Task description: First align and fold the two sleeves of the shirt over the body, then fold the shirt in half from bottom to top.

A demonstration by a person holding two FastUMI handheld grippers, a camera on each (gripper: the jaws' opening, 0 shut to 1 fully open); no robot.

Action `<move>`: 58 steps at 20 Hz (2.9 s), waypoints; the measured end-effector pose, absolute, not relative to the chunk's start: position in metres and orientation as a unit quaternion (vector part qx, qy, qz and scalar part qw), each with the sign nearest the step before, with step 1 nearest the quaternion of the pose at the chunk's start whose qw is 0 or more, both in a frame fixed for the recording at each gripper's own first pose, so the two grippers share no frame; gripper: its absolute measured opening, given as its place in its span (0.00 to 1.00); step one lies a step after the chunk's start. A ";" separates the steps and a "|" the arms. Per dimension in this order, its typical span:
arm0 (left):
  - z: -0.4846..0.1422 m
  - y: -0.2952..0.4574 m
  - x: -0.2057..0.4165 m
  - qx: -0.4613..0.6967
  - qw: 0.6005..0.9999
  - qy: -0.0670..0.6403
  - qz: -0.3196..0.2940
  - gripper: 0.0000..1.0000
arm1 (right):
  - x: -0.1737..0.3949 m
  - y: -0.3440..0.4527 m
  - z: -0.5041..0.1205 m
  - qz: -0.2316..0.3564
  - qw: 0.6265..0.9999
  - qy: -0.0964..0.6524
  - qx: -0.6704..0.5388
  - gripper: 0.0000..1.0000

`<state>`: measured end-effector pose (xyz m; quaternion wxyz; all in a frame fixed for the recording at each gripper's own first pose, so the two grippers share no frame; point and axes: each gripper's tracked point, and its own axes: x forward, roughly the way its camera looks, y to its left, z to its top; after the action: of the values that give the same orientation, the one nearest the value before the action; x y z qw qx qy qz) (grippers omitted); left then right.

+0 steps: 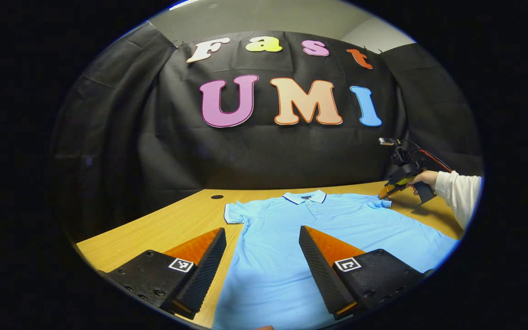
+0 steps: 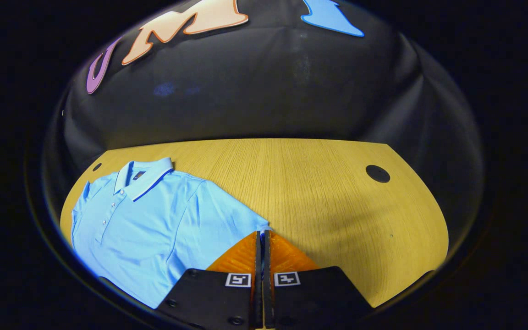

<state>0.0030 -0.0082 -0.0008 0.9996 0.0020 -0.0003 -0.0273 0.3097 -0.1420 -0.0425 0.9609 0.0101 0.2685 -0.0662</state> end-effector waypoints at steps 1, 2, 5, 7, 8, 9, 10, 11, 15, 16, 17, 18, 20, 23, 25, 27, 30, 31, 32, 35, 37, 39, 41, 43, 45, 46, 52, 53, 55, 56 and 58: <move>-0.001 -0.008 0.003 0.002 1.000 0.000 -0.027 0.95 | 0.310 -0.138 -0.040 -0.061 0.962 0.266 0.028 0.04; -0.001 -0.008 0.003 0.002 1.000 0.000 -0.027 0.96 | 0.312 -0.133 -0.035 -0.061 0.963 0.259 0.042 0.04; -0.001 -0.008 0.003 0.002 1.000 -0.001 -0.027 0.95 | 0.314 -0.111 -0.016 -0.034 0.970 0.232 0.059 0.06; -0.001 -0.008 0.004 0.003 1.000 0.000 -0.027 0.95 | 0.312 -0.082 -0.003 0.000 0.972 0.219 0.082 0.04; -0.001 -0.008 0.003 0.003 1.000 0.000 -0.027 0.95 | 0.310 -0.063 0.002 0.021 0.971 0.218 0.100 0.04; -0.002 -0.008 0.003 0.003 1.000 0.001 -0.027 0.95 | 0.308 -0.044 0.004 0.044 0.968 0.216 0.118 0.04; -0.002 -0.008 0.003 0.003 1.000 0.000 -0.027 0.95 | 0.306 -0.025 0.006 0.063 0.965 0.216 0.132 0.04; -0.001 -0.007 0.003 0.002 1.000 0.000 -0.027 0.95 | 0.305 -0.009 0.005 0.078 0.963 0.216 0.143 0.04; -0.001 -0.007 0.003 0.002 1.000 -0.001 -0.027 0.95 | 0.308 0.034 -0.002 0.105 0.955 0.221 0.165 0.04; -0.001 -0.007 0.003 0.001 1.000 -0.001 -0.027 0.95 | 0.310 0.045 -0.004 0.113 0.952 0.224 0.176 0.04; -0.001 -0.007 0.003 0.001 1.000 -0.001 -0.027 0.95 | 0.311 0.055 -0.009 0.121 0.949 0.228 0.182 0.04; -0.001 -0.007 0.004 0.001 1.000 -0.001 -0.027 0.95 | 0.313 0.062 -0.016 0.125 0.948 0.232 0.178 0.04; -0.001 -0.007 0.003 0.001 1.000 -0.001 -0.027 0.95 | 0.317 0.073 -0.025 0.130 0.947 0.237 0.175 0.04; 0.000 -0.007 0.003 0.000 1.000 -0.002 -0.027 0.95 | 0.312 0.095 -0.037 0.153 0.931 0.261 0.204 0.05; -0.001 -0.007 0.003 0.000 1.000 -0.002 -0.027 0.95 | 0.310 0.103 -0.035 0.169 0.923 0.265 0.223 0.15; -0.001 -0.006 0.003 0.000 1.000 -0.002 -0.027 0.95 | 0.305 0.110 -0.031 0.187 0.915 0.265 0.240 0.27; 0.000 -0.007 0.002 0.000 1.000 -0.003 -0.027 0.95 | 0.300 0.107 -0.019 0.196 0.919 0.254 0.230 0.70; 0.000 -0.007 0.002 0.000 1.000 -0.003 -0.027 0.95 | 0.297 0.105 -0.015 0.195 0.924 0.245 0.220 0.96; 0.000 -0.007 0.002 0.000 1.000 -0.005 -0.027 0.95 | 0.293 0.102 -0.009 0.196 0.928 0.236 0.212 0.97; 0.001 -0.006 0.002 -0.001 1.000 -0.007 -0.025 0.95 | 0.271 0.095 0.005 0.199 0.937 0.214 0.192 0.98; 0.000 -0.007 0.002 0.001 1.000 -0.005 -0.026 0.95 | 0.251 0.090 0.015 0.203 0.940 0.199 0.190 0.98; -0.001 -0.006 0.004 0.004 1.000 0.000 -0.022 0.95 | 0.228 0.081 0.025 0.204 0.946 0.177 0.178 0.98; -0.003 -0.007 0.004 0.006 1.000 0.008 -0.025 0.95 | 0.204 0.065 0.031 0.196 0.958 0.151 0.145 0.98; -0.006 -0.010 0.007 0.007 0.999 0.018 -0.029 0.95 | 0.179 0.051 0.034 0.189 0.965 0.128 0.125 0.98; -0.011 -0.007 0.013 0.004 0.999 0.033 -0.031 0.95 | 0.150 0.045 0.033 0.194 0.965 0.121 0.126 0.98; -0.013 -0.004 0.016 0.002 0.999 0.044 -0.029 0.95 | 0.136 0.042 0.031 0.199 0.964 0.118 0.128 0.98; -0.010 0.008 0.048 -0.105 0.986 0.114 -0.061 0.95 | 0.080 0.018 0.018 0.191 0.974 0.085 0.090 0.98; -0.006 0.016 0.056 -0.114 0.984 0.121 -0.060 0.95 | 0.076 0.015 0.015 0.189 0.975 0.083 0.081 0.98; 0.000 0.039 0.079 -0.118 0.983 0.133 -0.049 0.95 | 0.069 0.011 0.005 0.184 0.976 0.087 0.072 0.98; 0.005 0.049 0.089 -0.121 0.982 0.135 -0.046 0.95 | 0.066 0.012 0.001 0.188 0.975 0.090 0.074 0.98; 0.008 0.064 0.114 -0.133 0.979 0.150 -0.042 0.95 | 0.062 0.015 -0.008 0.196 0.973 0.096 0.075 0.98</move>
<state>0.1136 0.0636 0.0079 0.9788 -0.1329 0.1503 -0.0420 0.0622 0.0155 -0.0079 0.9730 0.0750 0.0964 0.1960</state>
